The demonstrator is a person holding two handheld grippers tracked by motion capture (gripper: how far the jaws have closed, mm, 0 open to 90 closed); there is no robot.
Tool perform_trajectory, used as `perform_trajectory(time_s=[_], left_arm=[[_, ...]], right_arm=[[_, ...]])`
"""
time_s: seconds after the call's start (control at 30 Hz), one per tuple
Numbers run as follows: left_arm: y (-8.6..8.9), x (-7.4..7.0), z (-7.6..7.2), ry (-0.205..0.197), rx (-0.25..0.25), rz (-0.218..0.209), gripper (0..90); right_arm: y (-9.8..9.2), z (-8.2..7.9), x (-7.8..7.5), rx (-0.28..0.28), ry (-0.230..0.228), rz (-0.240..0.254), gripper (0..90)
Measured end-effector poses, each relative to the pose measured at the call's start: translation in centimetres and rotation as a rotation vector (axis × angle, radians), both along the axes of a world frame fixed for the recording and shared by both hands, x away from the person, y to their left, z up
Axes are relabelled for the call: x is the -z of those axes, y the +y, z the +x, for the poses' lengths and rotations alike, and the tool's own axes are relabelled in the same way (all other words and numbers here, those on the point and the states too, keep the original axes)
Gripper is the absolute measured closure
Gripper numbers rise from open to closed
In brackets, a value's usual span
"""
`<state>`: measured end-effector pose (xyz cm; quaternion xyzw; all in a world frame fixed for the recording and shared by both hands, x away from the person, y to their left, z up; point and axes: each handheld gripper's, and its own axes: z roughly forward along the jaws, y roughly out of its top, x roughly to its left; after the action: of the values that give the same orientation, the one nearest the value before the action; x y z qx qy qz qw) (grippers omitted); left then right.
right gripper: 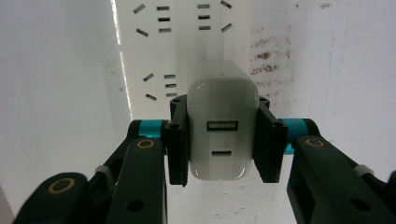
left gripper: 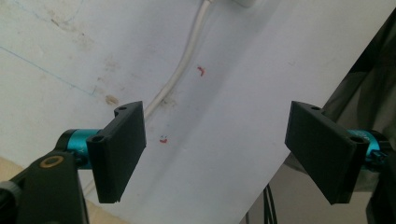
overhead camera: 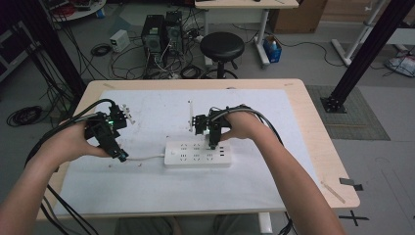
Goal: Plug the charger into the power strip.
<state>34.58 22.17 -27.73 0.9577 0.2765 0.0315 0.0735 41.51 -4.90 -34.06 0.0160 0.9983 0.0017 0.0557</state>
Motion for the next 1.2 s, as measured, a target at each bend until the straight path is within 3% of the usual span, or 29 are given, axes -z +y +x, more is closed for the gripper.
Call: perform_trajectory(time_s=[0.17, 0.53, 0.57, 0.63, 0.7, 0.83, 0.93, 1.07, 1.2], left_arm=[[0.1, 0.5, 0.1, 0.012, 0.001, 0.001, 20.5], [-0.5, 1.6, 0.5, 0.034, 0.01, -0.002, 20.5], [-0.6, 1.6, 0.6, 0.037, 0.022, 0.005, 20.4], [-0.8, 1.8, 0.6, 0.038, 0.02, -0.003, 20.5], [-0.9, 1.8, 0.6, 0.037, 0.024, -0.008, 20.5], [-1.2, 2.2, 1.0, 0.052, 0.032, -0.004, 20.5], [-1.5, 2.3, 1.4, 0.052, 0.038, -0.007, 20.5], [-2.0, 2.5, 1.6, 0.056, 0.05, -0.004, 20.5], [-2.3, 2.5, 1.8, 0.055, 0.057, -0.007, 20.5]], right_arm=[[0.3, 0.0, 0.1, -0.01, 0.026, -0.001, 62.1], [1.0, -0.4, 0.6, -0.089, -0.015, -0.03, 62.6], [0.9, -0.5, 0.6, -0.067, -0.008, -0.026, 62.6], [0.9, -0.3, 1.2, -0.094, -0.012, -0.045, 62.7], [1.1, -0.5, 1.4, -0.076, -0.013, -0.052, 62.7], [0.8, -0.4, 1.5, -0.078, -0.011, -0.023, 62.8], [0.9, -0.5, 1.6, -0.091, -0.021, -0.038, 62.8], [0.7, -0.2, 1.9, -0.073, -0.005, -0.015, 62.7], [1.0, -0.6, 2.1, -0.077, -0.031, -0.045, 62.8]])
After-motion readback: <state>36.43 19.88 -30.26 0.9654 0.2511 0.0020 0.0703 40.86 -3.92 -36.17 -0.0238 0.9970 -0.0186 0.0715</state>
